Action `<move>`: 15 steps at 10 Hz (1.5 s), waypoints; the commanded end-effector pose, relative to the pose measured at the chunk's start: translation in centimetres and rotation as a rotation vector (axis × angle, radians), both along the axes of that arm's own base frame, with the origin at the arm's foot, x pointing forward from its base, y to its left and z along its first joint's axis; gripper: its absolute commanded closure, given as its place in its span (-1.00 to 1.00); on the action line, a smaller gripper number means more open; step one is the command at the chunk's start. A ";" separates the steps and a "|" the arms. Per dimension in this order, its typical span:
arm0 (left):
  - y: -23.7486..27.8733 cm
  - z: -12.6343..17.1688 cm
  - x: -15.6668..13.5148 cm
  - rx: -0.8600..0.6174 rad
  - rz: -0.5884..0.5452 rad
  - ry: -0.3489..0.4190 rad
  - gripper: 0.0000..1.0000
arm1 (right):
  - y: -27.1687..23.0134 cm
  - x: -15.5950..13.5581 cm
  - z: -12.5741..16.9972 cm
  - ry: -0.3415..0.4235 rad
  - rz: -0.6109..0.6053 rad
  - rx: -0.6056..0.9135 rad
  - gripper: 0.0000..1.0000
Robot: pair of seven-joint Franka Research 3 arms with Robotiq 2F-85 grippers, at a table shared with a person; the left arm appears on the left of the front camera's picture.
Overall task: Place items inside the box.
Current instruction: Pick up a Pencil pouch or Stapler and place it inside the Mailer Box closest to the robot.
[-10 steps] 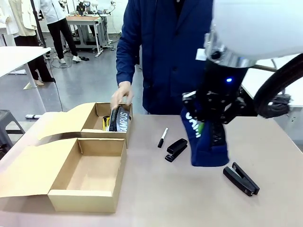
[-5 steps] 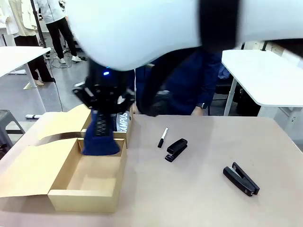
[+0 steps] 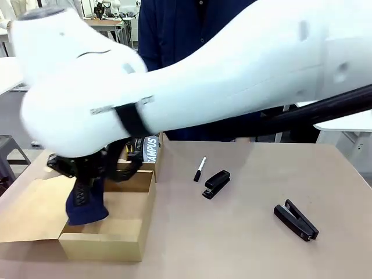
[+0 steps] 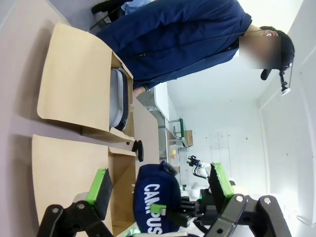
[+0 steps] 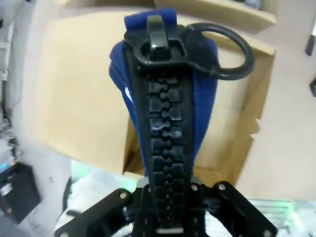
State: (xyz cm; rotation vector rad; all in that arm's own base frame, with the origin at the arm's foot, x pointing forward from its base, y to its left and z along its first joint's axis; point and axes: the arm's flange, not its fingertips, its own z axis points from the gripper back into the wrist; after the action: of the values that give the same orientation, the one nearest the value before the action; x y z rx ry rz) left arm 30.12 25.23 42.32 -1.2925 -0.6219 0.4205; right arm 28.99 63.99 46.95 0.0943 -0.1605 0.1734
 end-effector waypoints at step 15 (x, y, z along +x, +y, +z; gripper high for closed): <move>-0.1 0.0 -0.3 0.005 -0.010 -0.015 -1.00 | -2.7 6.6 -5.4 0.207 -0.199 -0.051 0.87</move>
State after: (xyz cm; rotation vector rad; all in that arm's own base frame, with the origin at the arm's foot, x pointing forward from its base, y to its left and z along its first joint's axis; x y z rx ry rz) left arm 30.12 25.23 42.34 -1.2924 -0.6222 0.4202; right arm 35.66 61.83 41.32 0.0235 0.0221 -0.0558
